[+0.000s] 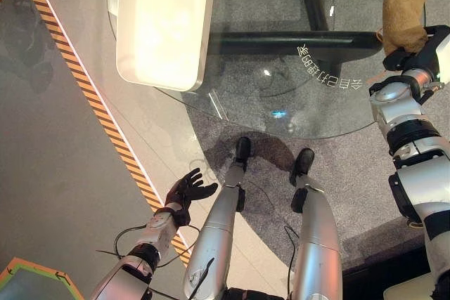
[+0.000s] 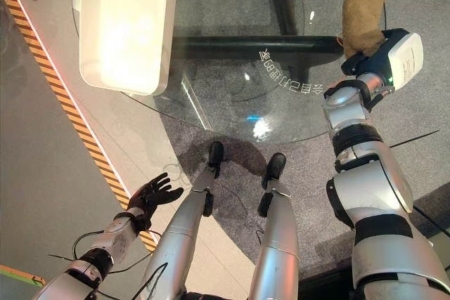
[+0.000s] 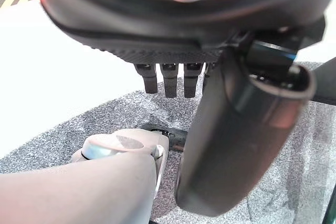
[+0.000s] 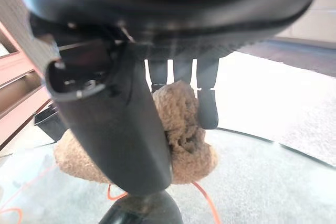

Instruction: Wipe the table with a cloth and put it in the basket.

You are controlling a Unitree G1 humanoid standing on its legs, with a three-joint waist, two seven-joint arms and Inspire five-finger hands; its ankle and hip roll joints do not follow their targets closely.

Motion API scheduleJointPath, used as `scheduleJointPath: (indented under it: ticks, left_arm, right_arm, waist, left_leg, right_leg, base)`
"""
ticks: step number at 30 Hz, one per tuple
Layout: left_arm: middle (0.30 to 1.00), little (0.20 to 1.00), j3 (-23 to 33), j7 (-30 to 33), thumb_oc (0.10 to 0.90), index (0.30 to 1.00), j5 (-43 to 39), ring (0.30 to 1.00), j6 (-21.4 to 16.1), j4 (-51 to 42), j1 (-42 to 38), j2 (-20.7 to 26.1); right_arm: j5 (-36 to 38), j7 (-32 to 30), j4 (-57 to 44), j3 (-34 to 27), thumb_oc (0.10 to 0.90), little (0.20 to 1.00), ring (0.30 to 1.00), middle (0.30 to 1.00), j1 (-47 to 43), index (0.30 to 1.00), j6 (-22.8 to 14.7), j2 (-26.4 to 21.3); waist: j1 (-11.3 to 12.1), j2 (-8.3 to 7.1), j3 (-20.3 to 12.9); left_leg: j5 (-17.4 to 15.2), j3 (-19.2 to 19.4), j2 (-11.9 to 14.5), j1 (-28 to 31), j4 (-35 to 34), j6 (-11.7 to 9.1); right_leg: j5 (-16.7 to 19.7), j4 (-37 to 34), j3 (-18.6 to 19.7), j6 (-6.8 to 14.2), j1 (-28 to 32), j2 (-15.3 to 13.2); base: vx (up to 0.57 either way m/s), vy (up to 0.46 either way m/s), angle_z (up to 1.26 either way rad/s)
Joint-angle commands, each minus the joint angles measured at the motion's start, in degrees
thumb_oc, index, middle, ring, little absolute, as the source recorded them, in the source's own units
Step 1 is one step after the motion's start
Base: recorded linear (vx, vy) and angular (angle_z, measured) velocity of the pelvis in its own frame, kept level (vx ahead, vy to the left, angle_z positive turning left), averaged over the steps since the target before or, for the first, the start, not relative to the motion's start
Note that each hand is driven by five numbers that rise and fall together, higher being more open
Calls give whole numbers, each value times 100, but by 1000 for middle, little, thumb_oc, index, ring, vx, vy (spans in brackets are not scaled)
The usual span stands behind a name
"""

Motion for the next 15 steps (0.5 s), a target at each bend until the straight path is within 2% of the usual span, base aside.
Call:
scheduleJointPath:
  ticks: [1,2,3,4,9,15]
  left_arm:
    - [900,900,260,-11,800,900,-148,900,-27,219,291,245]
    - [900,900,240,-3,800,900,-148,900,-23,211,343,237]
    - [900,900,267,-8,800,900,-139,900,-31,186,316,249]
    - [900,900,274,-6,800,900,-122,900,-26,158,329,247]
    - [900,900,328,-35,800,900,-10,900,51,137,214,231]
    - [900,900,345,-73,800,900,9,900,-48,304,114,175]
  right_arm:
    - [-19,-498,73,20,100,200,300,300,-158,300,-192,-906]
    - [-31,-407,26,47,100,200,300,300,-98,300,-272,-872]
    - [-78,-288,-54,67,100,200,300,300,-150,300,-357,-868]
    - [-145,-66,-178,100,100,200,300,300,-149,300,-488,-820]
    - [-972,875,-888,772,100,200,300,300,-294,300,-456,-446]
    - [-1477,1639,-1629,1332,100,200,300,300,-81,300,-539,-47]
  waist:
    - [6,138,-93]
    - [6,131,-93]
    - [11,127,-93]
    - [20,127,-93]
    - [70,110,-93]
    - [72,80,-93]
  left_leg:
    - [-565,306,-170,-79,451,221]
    - [-735,273,-177,55,478,189]
    - [-554,297,-172,-82,434,215]
    - [-549,285,-176,-90,433,214]
    - [-509,264,-202,-59,386,194]
    - [-487,285,-207,-42,364,159]
  right_leg:
    - [107,-231,-289,15,-55,294]
    - [-85,-151,-220,68,54,307]
    - [98,-244,-286,9,-49,311]
    - [93,-233,-286,6,-57,321]
    - [87,-256,-327,-7,-25,331]
    - [35,-302,-381,-23,37,325]
  base:
    - [0,0,0]
    - [-70,-4,1]
    - [0,0,0]
    - [-75,0,0]
    - [-5,-6,-2]
    - [-9,-9,-4]
